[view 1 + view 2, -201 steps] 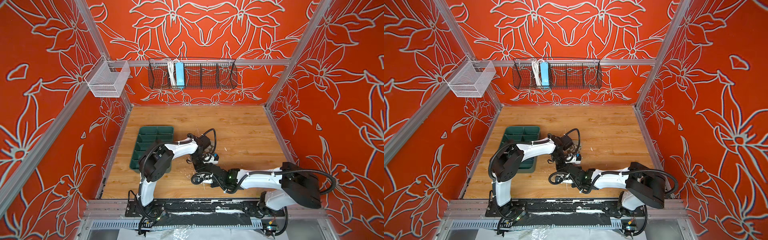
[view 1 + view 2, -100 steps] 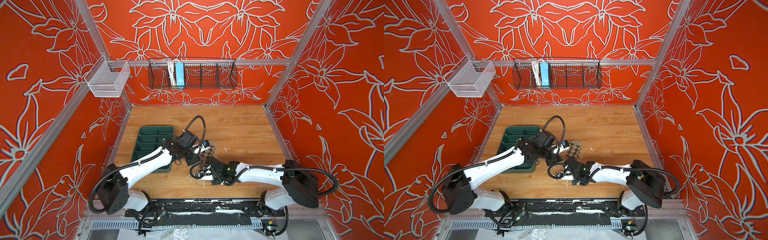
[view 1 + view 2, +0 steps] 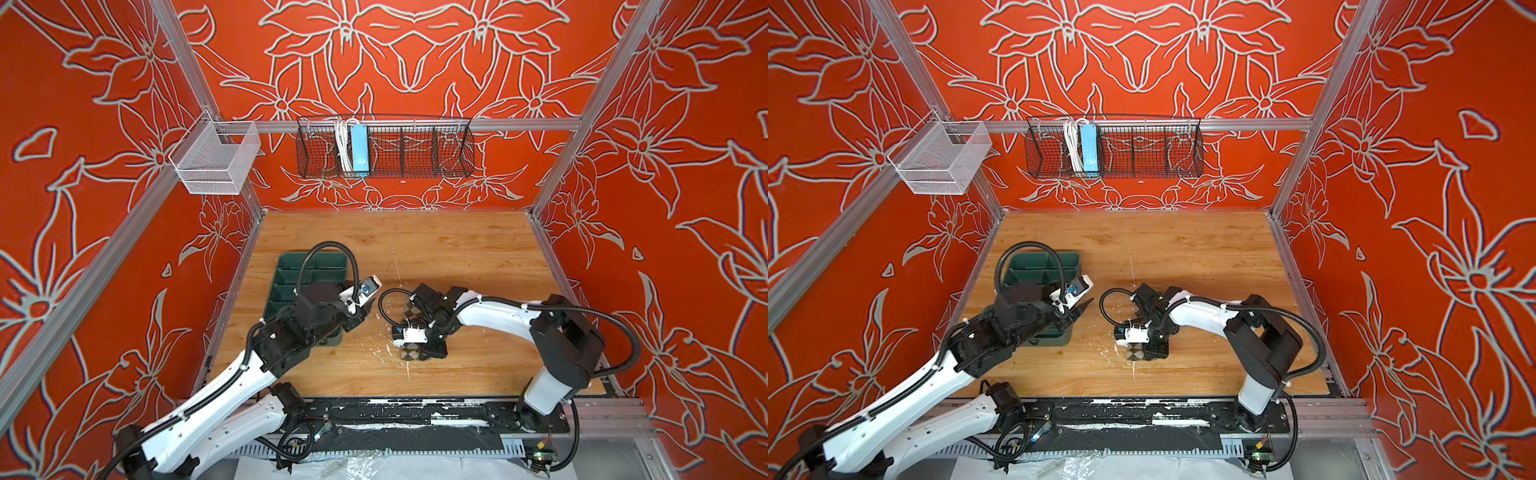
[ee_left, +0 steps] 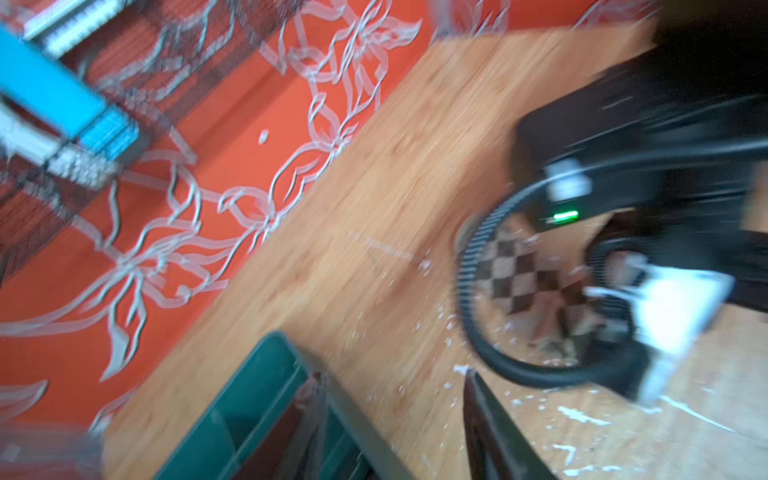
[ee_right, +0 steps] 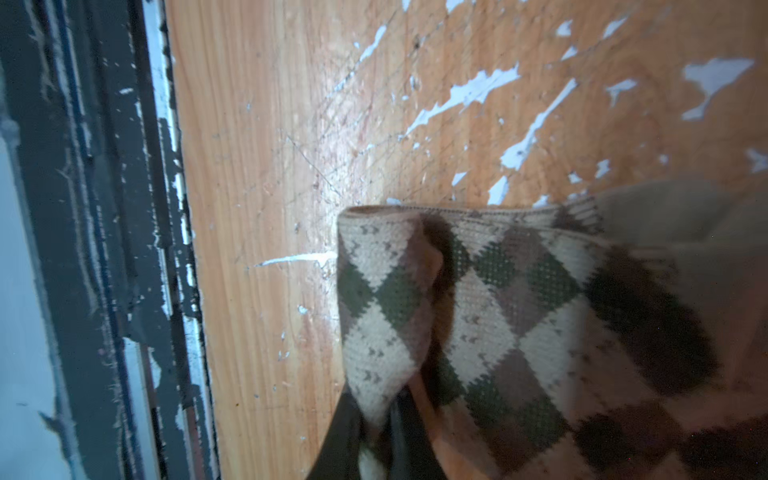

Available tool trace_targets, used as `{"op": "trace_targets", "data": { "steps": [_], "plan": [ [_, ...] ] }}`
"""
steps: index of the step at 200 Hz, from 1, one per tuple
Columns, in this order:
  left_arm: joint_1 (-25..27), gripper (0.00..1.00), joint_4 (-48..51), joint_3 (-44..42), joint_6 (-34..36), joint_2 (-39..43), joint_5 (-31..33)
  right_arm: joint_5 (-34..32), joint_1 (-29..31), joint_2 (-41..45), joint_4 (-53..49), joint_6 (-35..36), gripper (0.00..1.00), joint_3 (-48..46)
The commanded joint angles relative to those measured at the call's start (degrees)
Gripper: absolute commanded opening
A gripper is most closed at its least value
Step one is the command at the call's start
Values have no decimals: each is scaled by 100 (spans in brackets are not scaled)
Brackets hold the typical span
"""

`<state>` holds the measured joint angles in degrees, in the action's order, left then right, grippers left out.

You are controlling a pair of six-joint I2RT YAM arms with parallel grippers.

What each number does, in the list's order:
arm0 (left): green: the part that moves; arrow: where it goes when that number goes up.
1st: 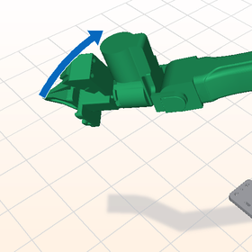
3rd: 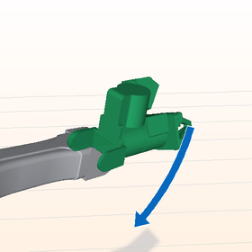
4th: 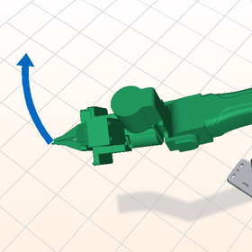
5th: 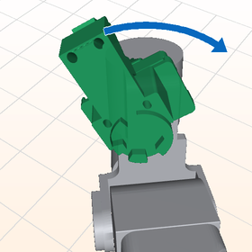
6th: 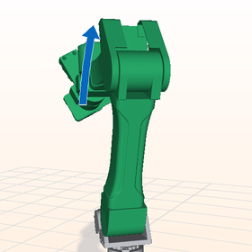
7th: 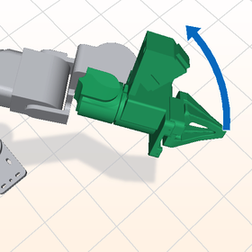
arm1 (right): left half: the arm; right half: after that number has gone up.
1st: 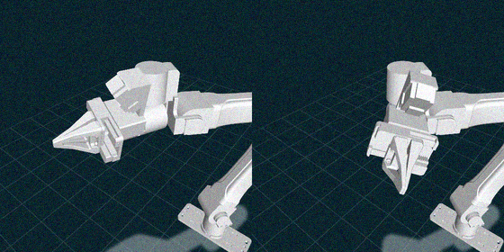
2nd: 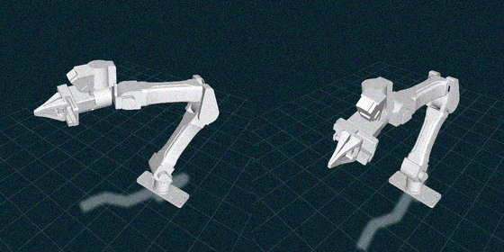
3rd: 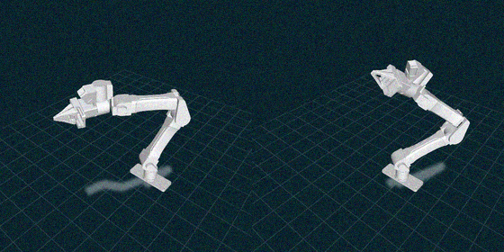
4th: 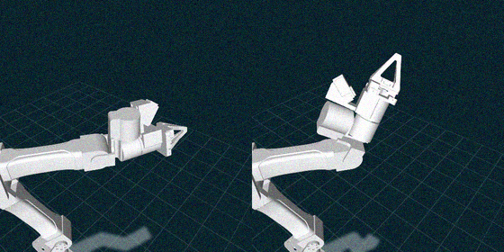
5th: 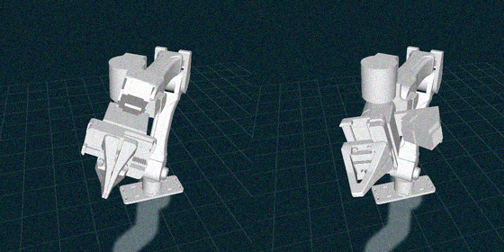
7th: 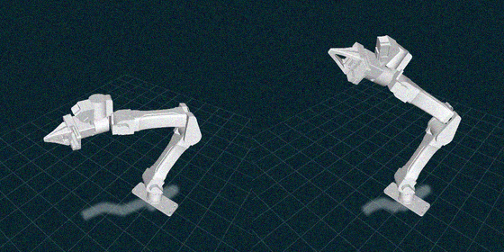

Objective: Roll the socks

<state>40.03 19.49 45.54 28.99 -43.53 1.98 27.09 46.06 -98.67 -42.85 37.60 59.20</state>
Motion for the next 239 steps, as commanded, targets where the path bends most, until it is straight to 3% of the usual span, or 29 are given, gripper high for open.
{"op": "trace_targets", "data": {
  "steps": [1,16,50,81,117,138,168,205,221,239],
  "plan": [
    [88,51,149,-327,752,276,-1369,709,-190,-376,-742,230,0,312],
    [576,51,3,-595,1112,371,-1008,699,-306,-618,-884,299,0,486],
    [2376,58,-721,-1375,2457,-142,992,539,-523,-1000,-916,341,0,646],
    [2996,59,-1549,-1601,2114,-1485,1339,560,-631,-1241,-1021,379,0,794],
    [3100,59,-2647,-1470,1370,-3026,1815,569,-679,-1265,-1024,406,0,812],
    [3106,55,-2814,-1287,1204,-3726,2138,604,-684,-1234,-1040,430,0,812],
    [3101,38,-2583,-982,838,-4456,2540,635,-686,-1116,-1007,399,0,788],
    [3098,1,-2384,-770,555,-4959,2702,644,-686,-898,-900,337,0,675],
    [3098,0,-2300,-757,462,-4944,2643,465,-685,-709,-763,273,0,570],
    [3058,0,-2062,-723,312,-4782,2452,-295,-704,-135,-9,-15,3,172]
  ]
}}
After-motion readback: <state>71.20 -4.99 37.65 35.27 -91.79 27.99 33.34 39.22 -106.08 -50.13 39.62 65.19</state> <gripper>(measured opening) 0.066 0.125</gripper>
